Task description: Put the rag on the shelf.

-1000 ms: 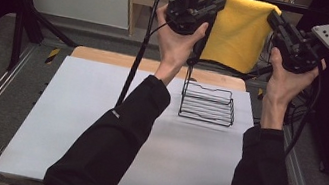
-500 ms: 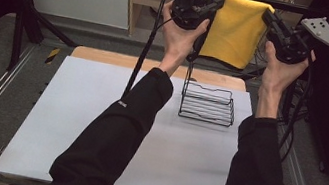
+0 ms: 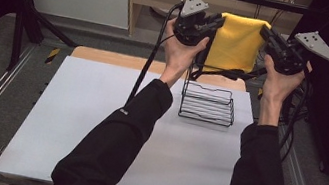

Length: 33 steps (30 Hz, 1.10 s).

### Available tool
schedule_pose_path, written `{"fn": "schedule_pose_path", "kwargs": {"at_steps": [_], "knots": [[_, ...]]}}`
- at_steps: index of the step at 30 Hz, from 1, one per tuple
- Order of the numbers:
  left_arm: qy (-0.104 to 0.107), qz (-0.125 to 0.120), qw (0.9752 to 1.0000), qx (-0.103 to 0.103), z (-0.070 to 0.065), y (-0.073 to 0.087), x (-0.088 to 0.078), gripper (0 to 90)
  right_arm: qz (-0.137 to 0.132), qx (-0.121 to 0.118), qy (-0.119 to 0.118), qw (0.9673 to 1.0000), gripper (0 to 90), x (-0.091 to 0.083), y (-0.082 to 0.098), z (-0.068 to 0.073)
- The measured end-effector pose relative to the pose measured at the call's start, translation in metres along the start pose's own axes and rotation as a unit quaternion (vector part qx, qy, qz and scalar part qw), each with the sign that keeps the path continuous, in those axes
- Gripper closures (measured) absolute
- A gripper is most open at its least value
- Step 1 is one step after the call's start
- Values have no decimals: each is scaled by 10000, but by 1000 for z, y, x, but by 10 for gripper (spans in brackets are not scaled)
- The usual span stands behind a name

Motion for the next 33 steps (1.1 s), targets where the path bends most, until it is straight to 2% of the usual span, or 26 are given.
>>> {"fn": "schedule_pose_path", "kwargs": {"at_steps": [8, 11, 17, 23, 26, 28, 33], "knots": [[90, 134, 9998, -64, -6, 23, -5, 785, 208, -3, -103, 9997, 829, -12, 18, -1], [137, 197, 9997, 11, -9, 25, -7, 784, 246, 25, -128, 9996, 828, -15, 22, -1], [155, 269, 9995, -98, -11, 31, -11, 783, 338, 4, -180, 9993, 827, -20, 25, 1], [224, 355, 9991, 5, -14, 32, -17, 782, 497, -31, -291, 9983, 826, -28, 24, 2], [293, 363, 9989, -21, -16, 34, -20, 781, 543, -72, -377, 9978, 825, -34, 23, 3], [371, 496, 9981, 12, -19, 35, -24, 781, 624, -57, -440, 9971, 824, -38, 22, 3], [350, 711, 9968, 68, -25, 37, -31, 777, 857, -47, -612, 9944, 820, -48, 22, 6]]}}
Point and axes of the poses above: each handheld gripper's, and its own axes: x roughly forward along the jaws, y roughly out of its underside, z roughly to its left, the point moved 1 cm from there along x, roughly forward along the jaws, and after that the axes turned 9 degrees about y, right-handed, at the moved point
